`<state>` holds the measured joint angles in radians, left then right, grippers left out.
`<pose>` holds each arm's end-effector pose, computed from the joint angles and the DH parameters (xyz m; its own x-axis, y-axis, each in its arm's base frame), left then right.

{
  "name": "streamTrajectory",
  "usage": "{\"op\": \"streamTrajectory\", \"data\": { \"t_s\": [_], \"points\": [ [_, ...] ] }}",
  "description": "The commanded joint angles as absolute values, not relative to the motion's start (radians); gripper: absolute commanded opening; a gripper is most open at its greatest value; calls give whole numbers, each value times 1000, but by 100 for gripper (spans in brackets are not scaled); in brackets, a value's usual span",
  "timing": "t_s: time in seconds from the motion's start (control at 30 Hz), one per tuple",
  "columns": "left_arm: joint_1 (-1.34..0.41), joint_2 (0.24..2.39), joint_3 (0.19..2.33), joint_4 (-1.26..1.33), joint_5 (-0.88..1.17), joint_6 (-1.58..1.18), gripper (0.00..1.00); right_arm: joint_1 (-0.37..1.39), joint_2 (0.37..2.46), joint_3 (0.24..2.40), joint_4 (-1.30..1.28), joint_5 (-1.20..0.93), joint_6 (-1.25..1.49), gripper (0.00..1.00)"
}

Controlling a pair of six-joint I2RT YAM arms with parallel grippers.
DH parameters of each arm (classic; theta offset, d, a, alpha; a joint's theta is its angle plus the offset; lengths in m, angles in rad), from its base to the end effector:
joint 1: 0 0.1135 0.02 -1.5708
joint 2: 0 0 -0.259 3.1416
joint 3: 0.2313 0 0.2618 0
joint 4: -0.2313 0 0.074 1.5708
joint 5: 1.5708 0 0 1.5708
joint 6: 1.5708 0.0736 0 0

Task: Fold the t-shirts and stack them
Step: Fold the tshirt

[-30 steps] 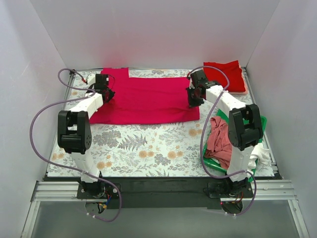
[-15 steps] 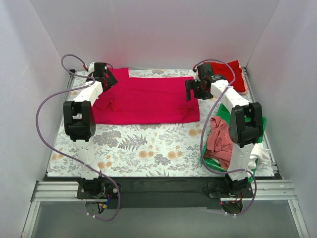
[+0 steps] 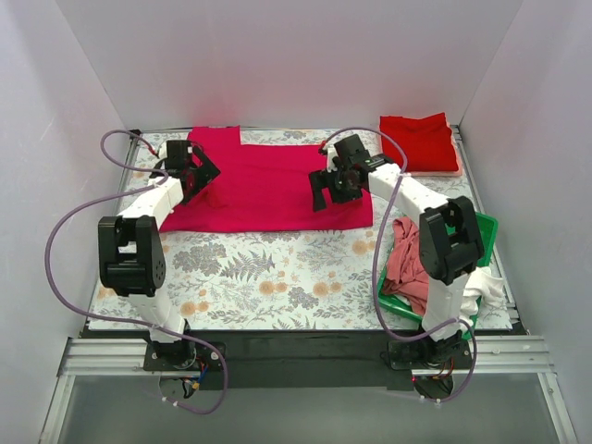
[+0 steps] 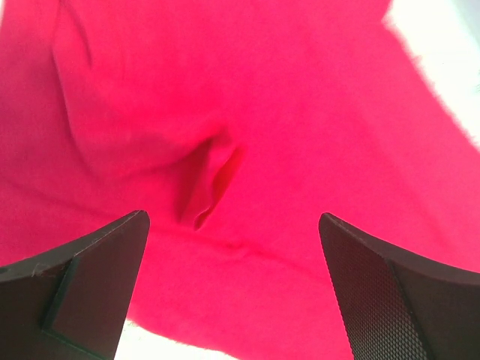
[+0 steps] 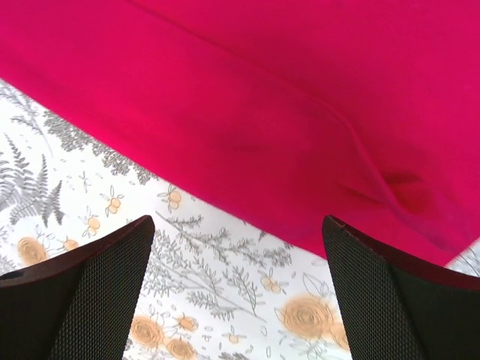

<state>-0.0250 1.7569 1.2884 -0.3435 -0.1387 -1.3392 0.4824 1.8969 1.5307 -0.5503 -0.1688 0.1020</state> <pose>0.4236 -0.0004 0.1999 -0.0981 -0.9618 -0.2556 -0.7222 0.2455 -0.6467 0.3943 0.2204 0.2074 -0.7551 -0.2821 -0.5919 -0.4735 0.8591 0.1946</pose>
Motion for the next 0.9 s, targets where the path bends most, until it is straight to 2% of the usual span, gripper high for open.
{"op": "streamTrajectory", "data": {
  "t_s": [0.0, 0.2, 0.47, 0.6, 0.87],
  "points": [
    [-28, 1776, 1235, -341, -104, -1373, 96, 468, 1983, 1588, -532, -178, 118, 98],
    [44, 1884, 1247, -383, -91, -1414, 97, 433, 2088, 1652, -558, -129, 106, 98],
    [60, 1901, 1168, -377, -124, -1448, 97, 391, 2184, 1692, -561, -54, 84, 98],
    [60, 1847, 1076, -376, -127, -1509, 97, 394, 2134, 1586, -525, -89, 94, 98],
    [60, 1640, 783, -413, -149, -1741, 97, 442, 1924, 1208, -384, -115, 149, 98]
  ]
}}
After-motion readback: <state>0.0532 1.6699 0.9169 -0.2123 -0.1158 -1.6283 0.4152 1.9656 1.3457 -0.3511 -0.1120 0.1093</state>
